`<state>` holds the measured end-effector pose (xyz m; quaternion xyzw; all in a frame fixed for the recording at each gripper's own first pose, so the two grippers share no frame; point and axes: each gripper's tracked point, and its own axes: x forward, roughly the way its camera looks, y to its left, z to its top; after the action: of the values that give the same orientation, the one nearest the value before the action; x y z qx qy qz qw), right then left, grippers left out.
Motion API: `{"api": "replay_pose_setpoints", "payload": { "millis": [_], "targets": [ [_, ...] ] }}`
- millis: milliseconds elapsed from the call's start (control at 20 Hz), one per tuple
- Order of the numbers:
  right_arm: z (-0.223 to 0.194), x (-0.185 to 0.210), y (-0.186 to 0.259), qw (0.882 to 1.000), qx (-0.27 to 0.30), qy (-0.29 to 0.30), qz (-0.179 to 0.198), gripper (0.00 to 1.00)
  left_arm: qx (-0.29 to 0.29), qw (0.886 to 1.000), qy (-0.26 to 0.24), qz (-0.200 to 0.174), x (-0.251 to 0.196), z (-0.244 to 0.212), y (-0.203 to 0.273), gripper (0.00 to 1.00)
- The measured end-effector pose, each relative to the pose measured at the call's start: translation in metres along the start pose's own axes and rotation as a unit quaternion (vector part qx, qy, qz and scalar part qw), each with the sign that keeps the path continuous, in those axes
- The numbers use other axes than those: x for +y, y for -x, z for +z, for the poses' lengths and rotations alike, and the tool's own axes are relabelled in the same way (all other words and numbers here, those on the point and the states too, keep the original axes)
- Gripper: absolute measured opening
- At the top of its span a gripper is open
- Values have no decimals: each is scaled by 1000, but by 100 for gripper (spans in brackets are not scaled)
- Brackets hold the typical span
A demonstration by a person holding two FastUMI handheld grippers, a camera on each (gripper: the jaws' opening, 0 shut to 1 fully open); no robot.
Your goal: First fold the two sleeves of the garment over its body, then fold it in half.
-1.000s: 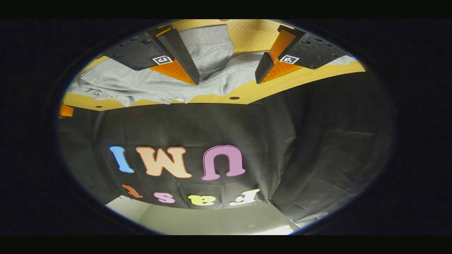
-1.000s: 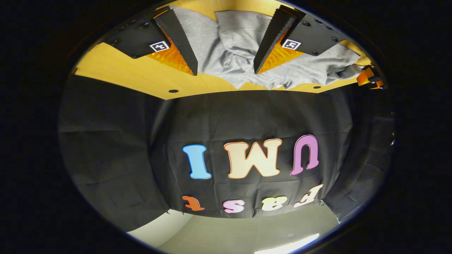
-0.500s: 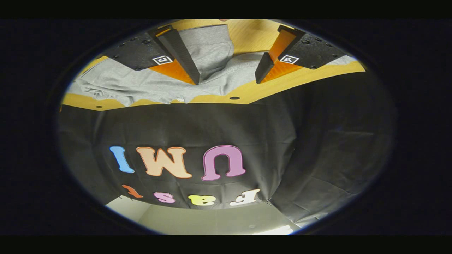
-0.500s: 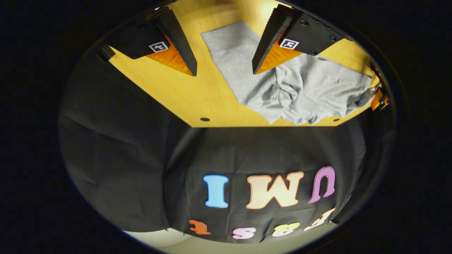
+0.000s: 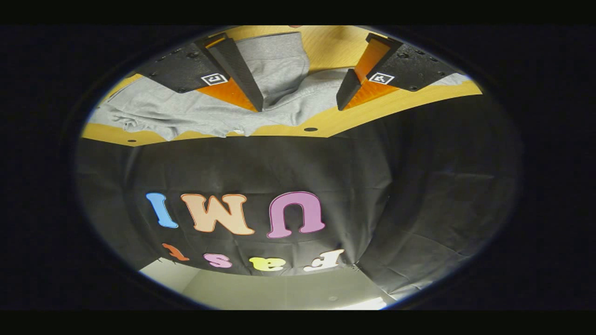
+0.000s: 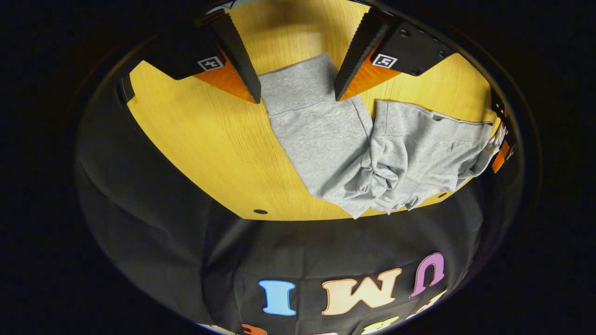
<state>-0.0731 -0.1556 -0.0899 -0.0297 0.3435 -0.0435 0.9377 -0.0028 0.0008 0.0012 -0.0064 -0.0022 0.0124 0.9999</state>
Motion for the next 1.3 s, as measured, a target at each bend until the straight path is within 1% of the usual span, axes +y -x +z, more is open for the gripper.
{"api": "replay_pose_setpoints", "payload": {
  "millis": [100, 150, 200, 250, 300, 350, 400, 450, 500, 550, 600, 650, 750, 800, 850, 950, 1000, 1050, 1100, 1300],
  "targets": [
    [-1, 1, -1, 1000, 3, -11, 7, 99, 0, 1000, 0, 0, 0, 0, 0, 94],
    [-4, 1, -2, 1000, 5, -15, 12, 95, 0, 1000, 0, 0, 0, -1, 0, 94],
    [-5, 2, -2, 1000, 7, -22, 17, 97, 0, 1000, 0, 0, -1, 0, 1, 94],
    [-5, 2, -3, 999, 5, -28, 21, 95, 0, 1000, 0, 0, 0, -1, 1, 94],
    [-4, 2, -3, 999, 5, -28, 24, 98, 0, 1000, 0, 0, 0, -1, 1, 94],
    [-6, 2, -4, 999, 1, -24, 25, 98, 0, 1000, 0, 0, 1, 0, 1, 94],
    [-6, 3, -4, 999, 2, -21, 28, 97, 0, 1000, 0, 0, 0, 0, 1, 94],
    [-6, 7, -3, 999, 4, -23, 35, 92, 0, 1000, 0, 0, 0, 0, 0, 94],
    [-6, 11, -2, 999, 5, -27, 44, 92, 0, 1000, 0, 0, 0, 0, 0, 94],
    [-8, 14, -3, 998, 6, -30, 48, 71, 0, 1000, 0, 0, -1, 0, 0, 94],
    [-6, 15, -3, 998, 3, -27, 49, 58, 0, 1000, 0, 0, 0, 0, 0, 94],
    [-9, 18, -3, 998, 6, -26, 57, 51, 0, 1000, 0, 0, 0, 0, 0, 94],
    [-7, 19, -3, 997, 8, -39, 59, 26, 0, 1000, 0, 0, -1, 0, 0, 94],
    [-9, 20, -1, 997, 14, -43, 61, 25, 0, 1000, 0, 0, -1, 0, 0, 94],
    [-9, 21, -2, 997, 11, -43, 62, 17, 0, 1000, 0, 0, 0, 0, 1, 94],
    [-8, 19, -1, 997, 9, -43, 63, 13, 0, 1000, 0, 0, 1, 0, 1, 94],
    [-7, 20, 0, 997, 11, -49, 63, 13, 0, 1000, 0, 0, 0, 0, 0, 94],
    [-8, 19, -1, 996, 9, -54, 63, 4, 0, 1000, 0, 0, 0, 0, 1, 94],
    [-8, 20, -1, 996, 10, -58, 62, 6, 0, 1000, 0, 0, 0, 1, 2, 94],
    [-7, 22, 2, 997, 14, -41, 57, 7, 0, 1000, 0, 0, 0, 0, 1, 94]
  ]
}}
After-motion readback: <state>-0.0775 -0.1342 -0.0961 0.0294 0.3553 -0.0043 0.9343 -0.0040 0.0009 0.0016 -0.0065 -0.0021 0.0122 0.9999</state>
